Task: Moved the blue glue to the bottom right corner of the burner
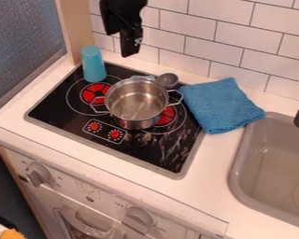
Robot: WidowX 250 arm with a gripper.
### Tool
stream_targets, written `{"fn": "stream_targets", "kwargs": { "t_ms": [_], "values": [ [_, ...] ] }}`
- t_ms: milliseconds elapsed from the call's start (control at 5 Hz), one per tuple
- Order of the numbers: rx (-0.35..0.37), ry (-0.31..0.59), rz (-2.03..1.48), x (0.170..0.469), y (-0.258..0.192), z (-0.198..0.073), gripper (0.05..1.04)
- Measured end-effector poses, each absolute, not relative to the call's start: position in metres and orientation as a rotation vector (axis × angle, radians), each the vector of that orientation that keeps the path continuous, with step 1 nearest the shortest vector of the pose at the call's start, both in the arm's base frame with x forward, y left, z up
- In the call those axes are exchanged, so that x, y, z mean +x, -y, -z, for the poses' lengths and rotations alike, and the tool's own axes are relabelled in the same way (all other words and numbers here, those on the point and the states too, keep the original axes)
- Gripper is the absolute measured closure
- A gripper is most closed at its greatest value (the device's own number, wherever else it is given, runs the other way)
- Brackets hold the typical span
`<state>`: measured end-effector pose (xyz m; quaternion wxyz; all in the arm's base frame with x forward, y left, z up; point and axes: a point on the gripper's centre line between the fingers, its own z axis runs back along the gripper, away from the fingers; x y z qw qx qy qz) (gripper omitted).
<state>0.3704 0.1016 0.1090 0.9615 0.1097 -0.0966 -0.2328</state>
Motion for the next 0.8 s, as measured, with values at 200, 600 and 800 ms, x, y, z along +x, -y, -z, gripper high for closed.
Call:
{"fn": "stream_targets", "kwargs": {
  "t_ms": [200,600,800],
  "values": [
    [0.237,0.187,0.410,0.375,-0.124,-0.092,0.083],
    [0.293,0.141,0.328,0.383,-0.154,-0.067,0.083],
    [0.305,0.113,0.307,0.388,-0.161,-0.059,0.083]
  ]
}}
